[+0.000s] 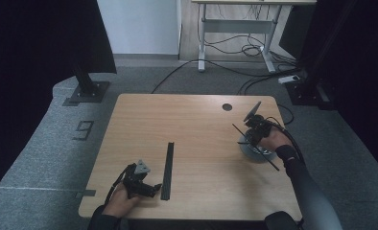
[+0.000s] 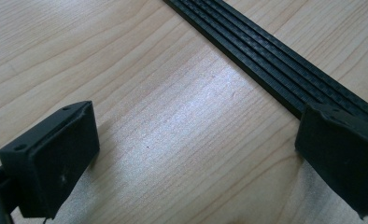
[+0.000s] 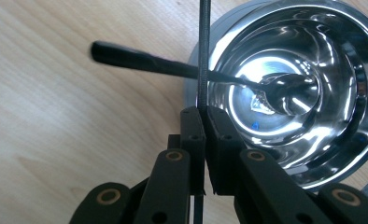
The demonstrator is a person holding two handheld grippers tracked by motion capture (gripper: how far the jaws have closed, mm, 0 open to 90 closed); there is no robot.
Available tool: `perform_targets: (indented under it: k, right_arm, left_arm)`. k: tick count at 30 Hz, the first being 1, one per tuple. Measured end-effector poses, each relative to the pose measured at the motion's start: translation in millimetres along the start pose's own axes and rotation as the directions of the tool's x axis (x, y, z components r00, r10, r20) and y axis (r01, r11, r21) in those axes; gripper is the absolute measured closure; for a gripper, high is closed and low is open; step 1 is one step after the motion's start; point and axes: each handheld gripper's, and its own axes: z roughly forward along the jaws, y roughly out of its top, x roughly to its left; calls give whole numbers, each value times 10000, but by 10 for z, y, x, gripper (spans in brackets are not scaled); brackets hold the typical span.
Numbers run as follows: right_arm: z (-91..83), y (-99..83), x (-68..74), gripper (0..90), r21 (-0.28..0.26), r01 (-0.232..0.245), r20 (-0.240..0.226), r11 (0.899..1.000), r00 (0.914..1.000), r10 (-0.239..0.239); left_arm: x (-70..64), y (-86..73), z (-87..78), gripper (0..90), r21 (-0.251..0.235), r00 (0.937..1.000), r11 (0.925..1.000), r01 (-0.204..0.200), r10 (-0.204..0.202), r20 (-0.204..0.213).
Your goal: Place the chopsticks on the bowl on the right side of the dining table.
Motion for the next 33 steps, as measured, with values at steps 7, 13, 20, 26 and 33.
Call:
perform_targets:
  k: [7, 13, 20, 26, 33]
  right_arm:
    - [107, 32, -69, 860, -53, -185, -7, 9998, 9998, 185]
    - [181, 48, -118, 858, -69, -304, 45, 9995, 9995, 304]
    - [248, 39, -144, 854, -108, -289, -15, 9995, 9996, 289]
    - [211, 6, -173, 738, -528, -378, -76, 9979, 9993, 375]
    - [126, -99, -226, 477, -1461, -762, 78, 9863, 9969, 782]
  left_arm:
    - [1, 0, -1, 0, 7, 10000, 10000, -8, 8, 2]
    - [1, 1, -2, 0, 23, 10000, 10000, -11, 11, 3]
    - [1, 0, -2, 0, 22, 10000, 10000, -11, 11, 1]
    - [1, 1, -2, 0, 24, 10000, 10000, -13, 13, 1]
    - [0, 1, -2, 0, 29, 10000, 10000, -9, 9, 1]
